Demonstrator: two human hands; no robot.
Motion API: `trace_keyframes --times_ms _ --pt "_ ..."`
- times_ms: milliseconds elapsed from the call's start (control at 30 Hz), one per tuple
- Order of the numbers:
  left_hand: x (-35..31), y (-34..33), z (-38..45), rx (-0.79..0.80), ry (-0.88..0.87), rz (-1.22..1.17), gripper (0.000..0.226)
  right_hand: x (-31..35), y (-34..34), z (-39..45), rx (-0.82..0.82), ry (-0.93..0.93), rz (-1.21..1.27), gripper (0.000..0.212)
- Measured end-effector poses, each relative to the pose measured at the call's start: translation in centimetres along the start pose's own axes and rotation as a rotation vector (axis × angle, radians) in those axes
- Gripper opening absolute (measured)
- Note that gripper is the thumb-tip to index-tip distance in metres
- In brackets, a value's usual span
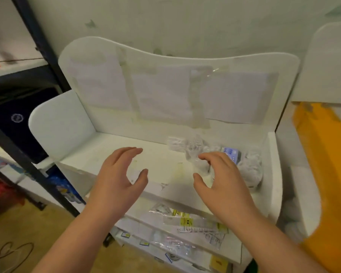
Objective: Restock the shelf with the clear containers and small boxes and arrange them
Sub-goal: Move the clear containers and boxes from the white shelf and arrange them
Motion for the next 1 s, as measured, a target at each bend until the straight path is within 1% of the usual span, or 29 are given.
trace_keyframes --times_ms 167,333,500,567,667,733,833,1000 --pt "2.8 -3.7 6.2 0.043 -0.122 -0.028 0.049 -1.8 -2.2 2.6 -0.050 -0.077 -0.038 0.039" --pt "5.4 -8.1 11.8 0.150 -0.228 -0.129 0.048 -2.5 -3.9 5.2 -0.142 -0.165 -0.096 0.038" --pt "7.0 -12.4 16.3 0.217 -0.327 -0.204 0.050 -2.9 -5.6 7.6 -0.221 -0.255 -0.160 0.037" --pt "7.4 -14.4 17.5 0.265 -0.382 -0.196 0.054 -2.7 -6.0 8.1 -0.249 -0.280 -0.180 0.038" --pt "7.6 -17.3 18.7 0.336 -0.488 -0.132 0.058 -2.3 -6.4 8.4 -0.282 -0.269 -0.230 0.040" --pt "7.6 -18.7 19.0 0.331 -0.570 -0.075 0.058 -2.1 -6.5 8.5 -0.292 -0.285 -0.248 0.041" --pt "7.5 -19.7 19.4 0.285 -0.654 0.006 0.056 -2.3 -6.8 8.5 -0.289 -0.332 -0.275 0.036" --pt "7.8 -20.1 20.3 0.274 -0.702 0.009 0.039 -2.5 -7.1 9.0 -0.287 -0.368 -0.308 0.035"
Point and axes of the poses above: each hand's wrist, its own z-axis towards the middle knuckle, its own y-axis out of the back of the hand, x = y × z, the point moved 4 cm from there along z, towards the middle knuckle, and after that the axes turned 1 degree about z, right-handed, at the moved point
